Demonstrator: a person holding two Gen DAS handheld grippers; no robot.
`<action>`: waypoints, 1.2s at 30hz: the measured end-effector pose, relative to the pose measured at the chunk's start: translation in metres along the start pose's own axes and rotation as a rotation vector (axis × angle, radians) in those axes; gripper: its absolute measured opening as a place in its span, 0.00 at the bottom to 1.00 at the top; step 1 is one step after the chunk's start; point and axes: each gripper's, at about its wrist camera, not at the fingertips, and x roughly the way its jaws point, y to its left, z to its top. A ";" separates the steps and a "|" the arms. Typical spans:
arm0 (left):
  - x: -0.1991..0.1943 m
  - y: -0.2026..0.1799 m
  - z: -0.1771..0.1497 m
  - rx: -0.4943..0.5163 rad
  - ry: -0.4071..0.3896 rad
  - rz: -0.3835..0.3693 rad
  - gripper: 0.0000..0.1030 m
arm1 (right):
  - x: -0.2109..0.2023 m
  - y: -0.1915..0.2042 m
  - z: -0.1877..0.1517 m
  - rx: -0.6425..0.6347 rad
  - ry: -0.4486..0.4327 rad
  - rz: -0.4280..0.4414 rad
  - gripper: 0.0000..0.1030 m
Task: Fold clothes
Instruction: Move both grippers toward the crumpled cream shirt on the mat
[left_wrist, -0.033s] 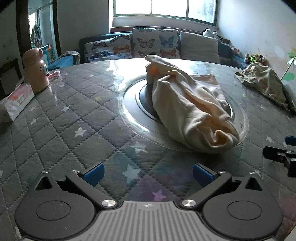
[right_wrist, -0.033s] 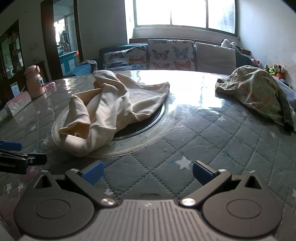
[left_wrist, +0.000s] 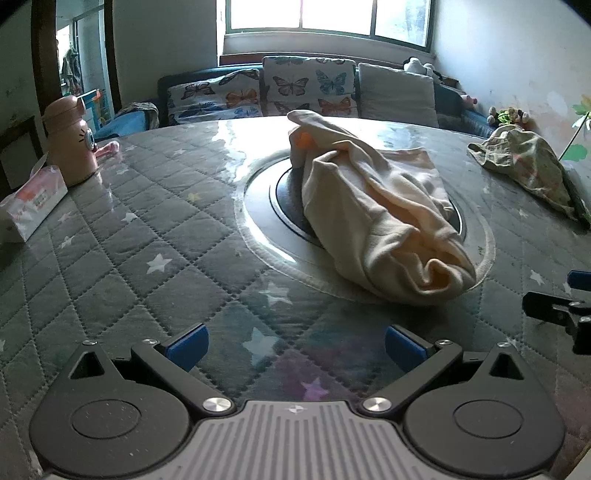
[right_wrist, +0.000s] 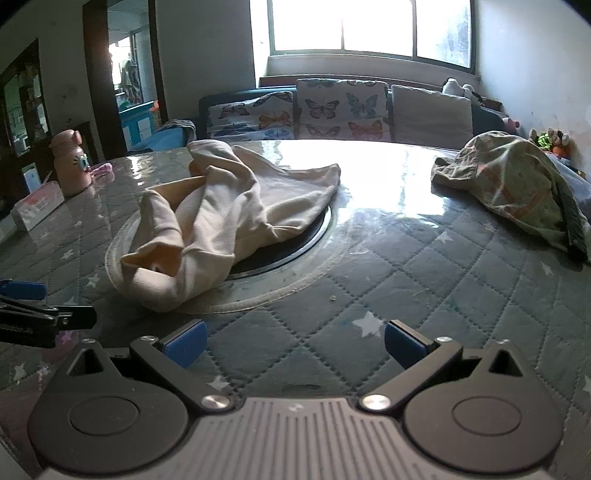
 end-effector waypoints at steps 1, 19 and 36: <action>-0.001 -0.002 0.000 0.000 0.001 0.003 1.00 | -0.001 0.001 0.000 -0.002 -0.001 -0.003 1.00; 0.002 -0.017 0.004 0.009 0.028 0.008 1.00 | -0.006 0.010 0.000 -0.022 -0.006 0.017 1.00; 0.015 -0.015 0.012 0.008 0.041 -0.002 1.00 | 0.009 0.010 0.006 -0.020 0.016 0.056 1.00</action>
